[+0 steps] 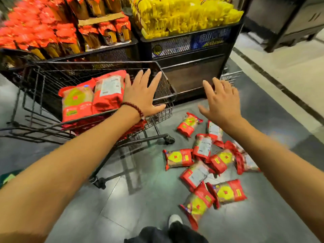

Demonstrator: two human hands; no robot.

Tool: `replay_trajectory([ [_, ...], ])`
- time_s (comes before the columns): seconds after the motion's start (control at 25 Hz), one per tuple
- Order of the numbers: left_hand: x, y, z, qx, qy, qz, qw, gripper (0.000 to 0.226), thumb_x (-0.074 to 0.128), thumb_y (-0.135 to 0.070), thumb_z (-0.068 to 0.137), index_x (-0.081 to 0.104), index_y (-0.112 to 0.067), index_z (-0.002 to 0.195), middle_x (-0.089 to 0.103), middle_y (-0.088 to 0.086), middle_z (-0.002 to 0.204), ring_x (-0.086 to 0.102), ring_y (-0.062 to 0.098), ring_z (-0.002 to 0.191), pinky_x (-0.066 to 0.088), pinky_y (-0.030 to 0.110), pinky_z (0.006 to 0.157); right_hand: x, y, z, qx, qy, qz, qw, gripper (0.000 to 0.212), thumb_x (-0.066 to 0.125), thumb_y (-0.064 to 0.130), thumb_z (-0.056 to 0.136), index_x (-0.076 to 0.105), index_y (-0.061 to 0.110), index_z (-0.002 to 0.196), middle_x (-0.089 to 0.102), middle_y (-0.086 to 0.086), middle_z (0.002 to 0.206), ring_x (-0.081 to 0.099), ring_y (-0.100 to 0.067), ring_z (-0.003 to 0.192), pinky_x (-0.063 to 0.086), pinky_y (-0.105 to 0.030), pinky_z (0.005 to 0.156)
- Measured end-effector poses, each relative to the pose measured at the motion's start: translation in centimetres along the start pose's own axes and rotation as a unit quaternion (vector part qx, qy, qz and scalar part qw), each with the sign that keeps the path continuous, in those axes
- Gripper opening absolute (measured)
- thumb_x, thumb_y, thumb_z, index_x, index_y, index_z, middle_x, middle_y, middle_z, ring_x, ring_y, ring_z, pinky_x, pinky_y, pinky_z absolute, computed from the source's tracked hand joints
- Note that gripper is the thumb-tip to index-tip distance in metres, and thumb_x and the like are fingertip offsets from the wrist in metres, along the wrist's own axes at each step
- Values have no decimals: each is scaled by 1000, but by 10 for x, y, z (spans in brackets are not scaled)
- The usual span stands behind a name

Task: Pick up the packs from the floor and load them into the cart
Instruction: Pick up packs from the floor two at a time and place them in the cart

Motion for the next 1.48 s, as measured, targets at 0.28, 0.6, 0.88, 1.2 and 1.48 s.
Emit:
replay_trajectory([
  [0.28,50,-69,-46,74,59,-8,995,103,54,-72,77,7,-26,156,18,11,162,15,29,149,14,62,116,35,-45,-108,95,71,10,993,79,68,44,82,39,12,149,38,-21,152,40,-42,133,35,-54,104],
  [0.6,108,-202,-87,140,131,-18,981,100,55,-71,78,11,-24,156,24,13,158,20,30,147,14,62,114,95,-140,-221,151,143,18,978,76,69,41,79,45,11,144,47,-24,145,46,-44,126,41,-54,97],
  [0.88,261,-344,-69,160,210,-3,965,99,51,-69,80,9,-21,156,20,10,161,18,28,149,12,60,116,245,-234,-283,176,188,53,965,83,72,41,78,39,12,149,49,-21,141,47,-43,124,44,-52,92],
  [1.2,561,-422,-113,165,281,-14,945,106,58,-73,70,21,-18,153,41,12,149,40,31,135,31,53,109,524,-273,-378,266,299,96,912,90,64,45,86,16,17,157,34,-18,153,39,-39,132,39,-48,100],
  [1.48,787,-405,-207,-249,485,-249,800,127,79,-67,57,21,-5,152,31,18,156,35,34,141,33,41,112,738,-278,-488,678,278,377,566,94,65,61,81,32,0,144,45,-19,146,46,-37,133,42,-50,108],
])
Point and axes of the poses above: each hand's wrist, its own z-axis towards the middle knuckle, its own x-axis out of the palm, y = z × x, the point moved 3 cm from there along z, towards the middle knuckle
